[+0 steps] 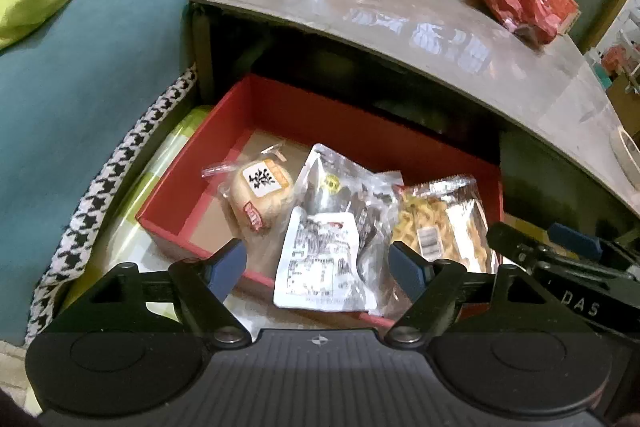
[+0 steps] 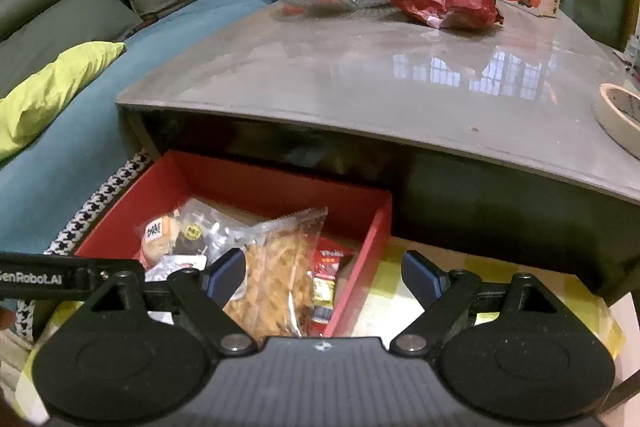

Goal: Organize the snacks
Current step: 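Withdraw both tools from the box toward the blue packet and Kaprons packet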

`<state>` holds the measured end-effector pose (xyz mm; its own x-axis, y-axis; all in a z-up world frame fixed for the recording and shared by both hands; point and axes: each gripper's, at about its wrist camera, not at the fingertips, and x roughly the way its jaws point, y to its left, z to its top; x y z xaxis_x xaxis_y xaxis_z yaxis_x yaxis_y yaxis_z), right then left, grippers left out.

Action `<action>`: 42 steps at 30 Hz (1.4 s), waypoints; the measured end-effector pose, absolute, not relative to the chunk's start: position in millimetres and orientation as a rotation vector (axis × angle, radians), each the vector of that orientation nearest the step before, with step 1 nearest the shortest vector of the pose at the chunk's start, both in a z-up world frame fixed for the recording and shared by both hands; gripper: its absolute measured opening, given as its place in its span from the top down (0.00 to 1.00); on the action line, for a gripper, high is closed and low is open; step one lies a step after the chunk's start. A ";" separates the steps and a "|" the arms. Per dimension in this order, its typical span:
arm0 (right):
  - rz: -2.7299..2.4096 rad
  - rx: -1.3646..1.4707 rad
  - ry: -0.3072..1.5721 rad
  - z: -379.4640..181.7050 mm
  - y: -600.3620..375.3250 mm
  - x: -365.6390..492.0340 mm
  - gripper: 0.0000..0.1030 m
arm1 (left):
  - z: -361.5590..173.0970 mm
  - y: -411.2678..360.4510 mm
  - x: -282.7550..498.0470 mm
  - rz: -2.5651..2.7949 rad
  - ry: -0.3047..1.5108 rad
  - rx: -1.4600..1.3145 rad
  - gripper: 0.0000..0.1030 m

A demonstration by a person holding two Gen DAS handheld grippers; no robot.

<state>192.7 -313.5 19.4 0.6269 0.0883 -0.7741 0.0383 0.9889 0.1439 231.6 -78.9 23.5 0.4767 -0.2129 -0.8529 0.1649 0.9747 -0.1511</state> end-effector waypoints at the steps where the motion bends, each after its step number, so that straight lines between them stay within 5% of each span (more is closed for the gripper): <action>1: 0.027 0.149 0.894 19.8 -314.3 191.0 0.08 | 23.4 -78.8 229.4 -0.230 1.049 -0.050 0.19; 23: 0.108 0.104 0.954 25.6 -308.5 137.1 0.07 | -25.9 -25.2 119.7 -0.111 1.285 -0.084 0.15; 42: 0.078 0.110 1.098 1.0 -345.5 118.6 0.04 | -77.0 -29.6 104.0 -0.047 1.394 0.000 0.12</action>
<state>118.6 -345.5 1.0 0.4538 0.1175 -0.8833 -0.0082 0.9918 0.1277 104.0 -29.6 -77.0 0.1751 -0.0333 -0.9840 0.0333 0.9991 -0.0279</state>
